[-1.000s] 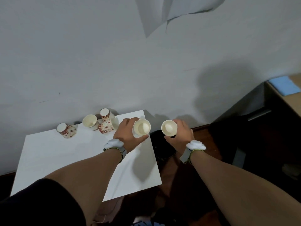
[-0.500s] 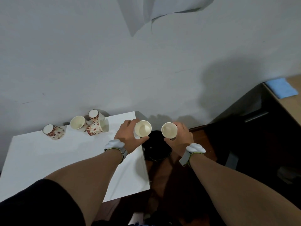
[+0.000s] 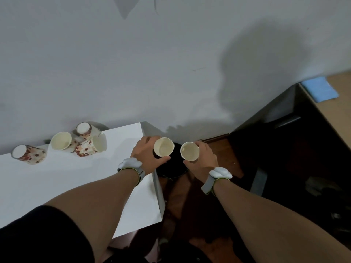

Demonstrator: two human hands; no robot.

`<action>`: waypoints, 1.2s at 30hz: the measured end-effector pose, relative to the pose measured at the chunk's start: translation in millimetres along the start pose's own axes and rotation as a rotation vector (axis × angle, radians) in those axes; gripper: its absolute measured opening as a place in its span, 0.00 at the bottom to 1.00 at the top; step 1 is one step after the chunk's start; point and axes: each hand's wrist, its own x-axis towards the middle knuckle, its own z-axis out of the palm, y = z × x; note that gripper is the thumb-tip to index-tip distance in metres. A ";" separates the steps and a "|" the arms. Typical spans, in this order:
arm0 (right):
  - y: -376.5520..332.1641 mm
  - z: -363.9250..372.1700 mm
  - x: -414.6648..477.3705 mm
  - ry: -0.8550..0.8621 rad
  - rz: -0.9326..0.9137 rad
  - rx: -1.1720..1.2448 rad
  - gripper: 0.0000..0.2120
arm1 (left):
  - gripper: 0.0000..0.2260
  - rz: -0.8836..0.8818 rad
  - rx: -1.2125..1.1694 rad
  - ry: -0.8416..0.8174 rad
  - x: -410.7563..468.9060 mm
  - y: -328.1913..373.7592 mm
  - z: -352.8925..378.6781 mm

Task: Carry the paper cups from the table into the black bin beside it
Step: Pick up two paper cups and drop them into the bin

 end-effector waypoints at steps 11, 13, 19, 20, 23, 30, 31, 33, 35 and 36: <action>43.6 39.3 30.0 -0.032 0.075 0.043 0.38 | 0.36 -0.043 0.110 -0.065 47.4 -23.8 39.2; 45.0 45.4 33.5 -0.028 0.069 0.042 0.38 | 0.36 -0.026 0.142 -0.042 52.0 -30.9 41.4; 54.7 81.7 53.6 -0.060 0.076 0.054 0.38 | 0.36 0.055 0.268 0.059 67.0 -63.2 63.2; 55.3 86.9 56.1 -0.063 0.082 0.056 0.38 | 0.36 0.074 0.274 0.084 66.6 -65.7 65.3; 58.8 107.9 68.8 -0.077 0.091 0.043 0.38 | 0.33 0.088 0.270 0.166 66.5 -70.7 68.6; 66.3 148.4 90.1 -0.111 0.131 0.064 0.38 | 0.32 0.081 0.291 0.189 68.0 -70.4 68.6; 66.9 152.1 93.0 -0.123 0.133 0.062 0.38 | 0.32 0.080 0.299 0.192 67.8 -70.9 68.8; 69.6 159.2 100.3 -0.149 0.137 0.048 0.39 | 0.32 0.080 0.308 0.203 68.4 -70.6 69.8; 71.2 166.9 107.1 -0.161 0.154 0.010 0.38 | 0.32 0.083 0.310 0.221 68.2 -70.0 70.7; 71.2 171.7 110.6 -0.158 0.172 -0.004 0.38 | 0.32 0.085 0.315 0.230 68.4 -70.8 71.8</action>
